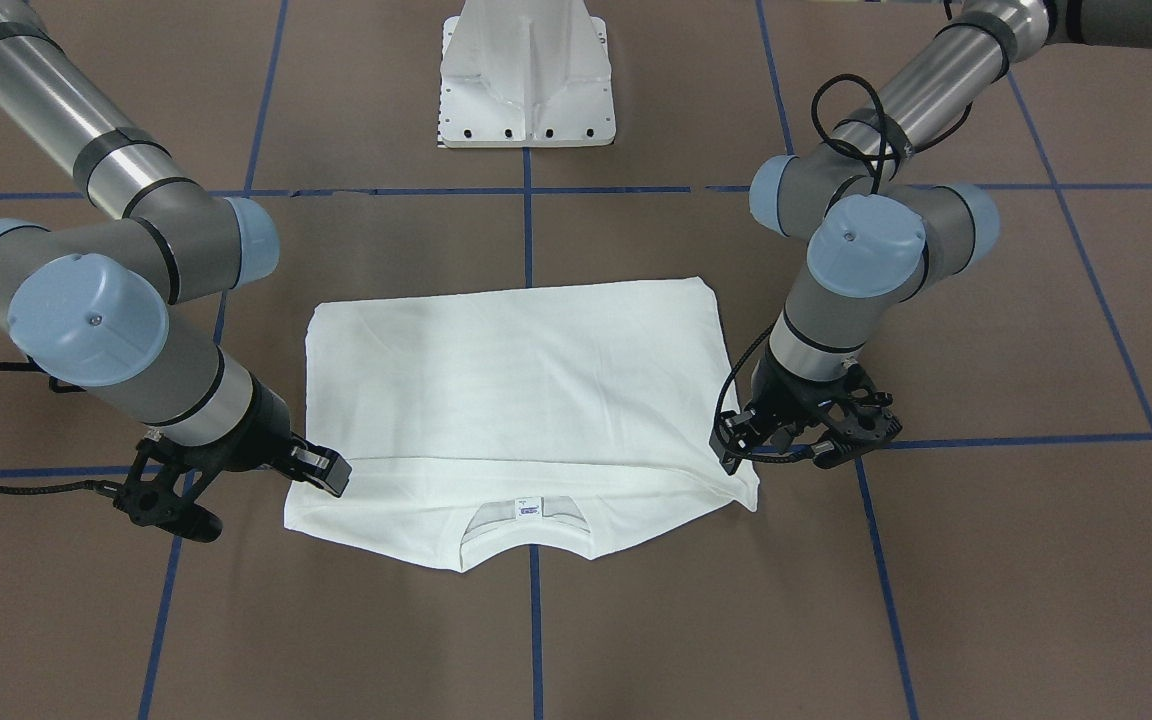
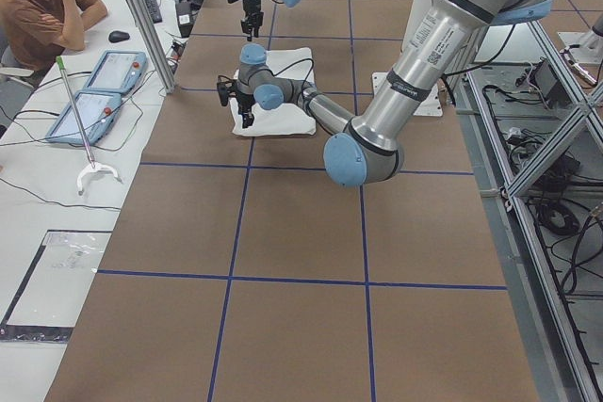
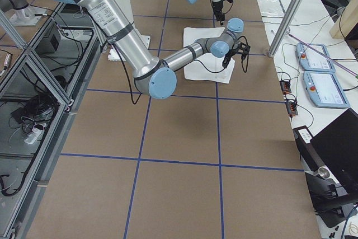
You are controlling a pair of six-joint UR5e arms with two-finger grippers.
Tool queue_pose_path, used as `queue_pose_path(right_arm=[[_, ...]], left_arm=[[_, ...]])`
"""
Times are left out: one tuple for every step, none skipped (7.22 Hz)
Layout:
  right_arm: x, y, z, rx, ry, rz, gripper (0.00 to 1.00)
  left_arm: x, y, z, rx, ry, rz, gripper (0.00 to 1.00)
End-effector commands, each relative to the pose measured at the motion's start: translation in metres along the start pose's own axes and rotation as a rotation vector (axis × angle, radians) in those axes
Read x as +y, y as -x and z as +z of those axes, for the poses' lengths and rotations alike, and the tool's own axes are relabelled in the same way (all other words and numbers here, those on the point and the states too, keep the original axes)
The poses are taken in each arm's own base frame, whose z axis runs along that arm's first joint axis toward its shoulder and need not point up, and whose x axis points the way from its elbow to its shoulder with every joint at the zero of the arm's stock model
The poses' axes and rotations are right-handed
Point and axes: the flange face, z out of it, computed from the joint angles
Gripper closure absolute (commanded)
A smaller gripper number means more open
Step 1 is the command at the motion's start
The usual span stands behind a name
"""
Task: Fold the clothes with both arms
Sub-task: 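Move the right gripper to the folded shirt's side edge and grasp it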
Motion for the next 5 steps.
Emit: queue_pose_path(right_arm=[[0.031,-0.034,-0.012,-0.020,0.004,-0.041,0.00],[0.057,-0.061,-0.015,-0.017,0.008,-0.052,0.00],[0.089,-0.086,-0.007,0.001,0.003,-0.052,0.00],[0.122,-0.102,0.003,0.019,-0.001,-0.061,0.00],[0.150,-0.115,0.018,0.046,0.006,-0.057,0.00]], left_arm=[[0.001,-0.002,-0.008,0.009,-0.004,0.001,0.13],[0.001,-0.003,-0.019,0.027,-0.010,0.006,0.01],[0.003,-0.004,-0.027,0.040,-0.012,0.008,0.01],[0.006,-0.007,-0.035,0.044,-0.013,0.011,0.01],[0.010,-0.011,-0.047,0.044,-0.013,0.011,0.01]])
